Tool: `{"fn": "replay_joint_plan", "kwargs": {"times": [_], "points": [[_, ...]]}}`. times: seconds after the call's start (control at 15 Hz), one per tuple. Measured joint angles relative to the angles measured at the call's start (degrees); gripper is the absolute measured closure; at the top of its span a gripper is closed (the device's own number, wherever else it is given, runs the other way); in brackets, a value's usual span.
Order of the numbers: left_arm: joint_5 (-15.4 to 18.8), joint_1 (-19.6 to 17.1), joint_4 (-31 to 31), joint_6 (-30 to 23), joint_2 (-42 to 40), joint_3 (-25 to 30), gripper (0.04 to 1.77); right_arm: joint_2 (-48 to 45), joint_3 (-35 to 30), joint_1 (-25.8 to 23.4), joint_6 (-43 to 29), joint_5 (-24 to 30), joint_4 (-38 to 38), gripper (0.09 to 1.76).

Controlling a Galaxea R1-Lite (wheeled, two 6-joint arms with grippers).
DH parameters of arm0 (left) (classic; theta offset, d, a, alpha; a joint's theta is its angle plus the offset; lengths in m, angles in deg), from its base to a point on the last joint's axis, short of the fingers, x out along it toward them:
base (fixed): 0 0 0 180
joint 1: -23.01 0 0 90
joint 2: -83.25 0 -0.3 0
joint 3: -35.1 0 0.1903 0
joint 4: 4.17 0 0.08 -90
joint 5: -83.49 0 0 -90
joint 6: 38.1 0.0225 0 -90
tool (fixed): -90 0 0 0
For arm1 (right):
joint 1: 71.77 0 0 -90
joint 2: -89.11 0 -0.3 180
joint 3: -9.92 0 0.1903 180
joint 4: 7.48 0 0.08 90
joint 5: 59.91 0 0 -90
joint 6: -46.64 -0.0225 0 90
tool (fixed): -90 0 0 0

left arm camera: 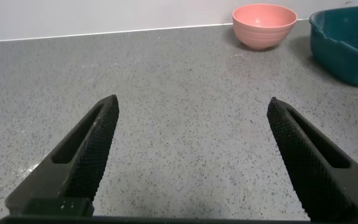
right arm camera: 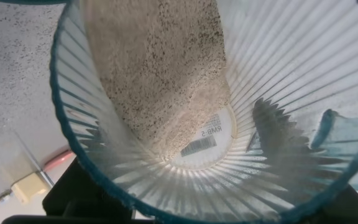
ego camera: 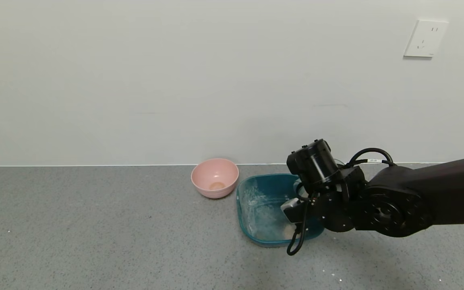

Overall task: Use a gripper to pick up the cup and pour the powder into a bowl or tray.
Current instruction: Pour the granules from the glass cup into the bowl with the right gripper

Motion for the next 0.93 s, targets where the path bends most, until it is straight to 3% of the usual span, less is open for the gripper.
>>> {"fn": "replay_joint_plan", "kwargs": {"times": [0.93], "points": [[0.0, 0.0, 0.0, 0.0, 0.0, 0.0, 0.09, -1.2, -0.4, -0.4, 0.3, 0.7, -0.7, 0.54]]}}
